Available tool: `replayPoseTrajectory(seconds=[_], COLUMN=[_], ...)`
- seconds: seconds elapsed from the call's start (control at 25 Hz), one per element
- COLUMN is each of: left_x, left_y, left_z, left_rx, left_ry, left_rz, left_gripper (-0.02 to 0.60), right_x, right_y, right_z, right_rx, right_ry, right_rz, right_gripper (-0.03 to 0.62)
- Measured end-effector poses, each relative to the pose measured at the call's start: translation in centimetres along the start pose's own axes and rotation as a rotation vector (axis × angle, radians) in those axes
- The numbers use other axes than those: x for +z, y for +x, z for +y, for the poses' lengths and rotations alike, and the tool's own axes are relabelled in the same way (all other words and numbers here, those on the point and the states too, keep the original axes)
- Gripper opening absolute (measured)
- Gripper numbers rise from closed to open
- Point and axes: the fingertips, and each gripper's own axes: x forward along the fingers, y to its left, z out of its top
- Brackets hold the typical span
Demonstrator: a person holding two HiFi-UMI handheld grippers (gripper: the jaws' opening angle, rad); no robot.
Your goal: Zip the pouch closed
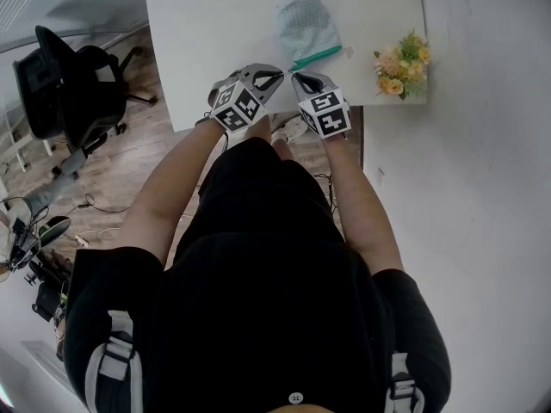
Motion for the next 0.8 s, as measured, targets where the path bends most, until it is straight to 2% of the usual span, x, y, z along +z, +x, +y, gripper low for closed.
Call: replayPoseTrajectory(seconds=[0.8], left_x=[-2.1], left_y=[-1.6], left_z=[1.6], left_rx=[0.042], left_ry=[-0.051], left_rz=[0.002], left_gripper=[0.011], right_x=[0.2], right_y=[0.5], right_z=[-0.7], right_rx=[-0.040], right_ry=[0.037], right_rz=[0.015], right_gripper=[0.015])
